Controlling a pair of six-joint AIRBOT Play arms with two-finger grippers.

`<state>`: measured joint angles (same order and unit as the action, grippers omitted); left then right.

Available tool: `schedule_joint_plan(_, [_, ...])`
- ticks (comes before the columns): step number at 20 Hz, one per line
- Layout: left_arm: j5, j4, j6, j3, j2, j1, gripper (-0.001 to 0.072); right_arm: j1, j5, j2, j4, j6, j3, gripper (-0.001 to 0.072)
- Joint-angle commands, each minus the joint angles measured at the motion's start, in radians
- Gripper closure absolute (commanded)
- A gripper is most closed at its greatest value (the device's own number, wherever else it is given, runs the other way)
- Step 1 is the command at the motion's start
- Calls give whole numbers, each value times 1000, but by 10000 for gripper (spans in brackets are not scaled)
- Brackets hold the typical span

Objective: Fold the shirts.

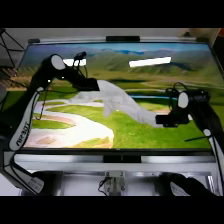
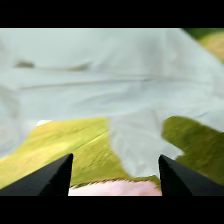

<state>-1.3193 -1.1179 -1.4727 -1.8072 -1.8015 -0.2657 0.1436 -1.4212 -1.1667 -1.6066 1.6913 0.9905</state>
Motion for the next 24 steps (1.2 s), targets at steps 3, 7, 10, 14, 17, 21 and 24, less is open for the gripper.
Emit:
schedule_joint_plan(3, [-288, -393, -24, -12, 24, 215, 106, 1, 29, -31, 14, 6, -15, 648])
schedule_joint_plan(7, [-212, -183, -70, 97, 28, 375, 106, 1, 51, -31, 64, 6, -15, 648])
schedule_joint_plan(10, [-53, -114, -70, 197, 21, 376, 112, 1, 68, -31, 96, 6, -15, 648])
schedule_joint_plan(14, [66, -110, -70, 225, -34, 325, 113, 1, 80, -31, 106, 6, -15, 648])
schedule_joint_plan(17, [109, -99, -70, 225, -74, 294, 115, 1, 80, -31, 106, 10, -15, 648])
schedule_joint_plan(21, [200, -61, -71, 225, -92, 266, 277, 1, 84, -31, 106, 11, -15, 647])
schedule_joint_plan(24, [196, -28, -68, 225, -104, 264, 643, 1, 84, -31, 106, 16, -15, 647])
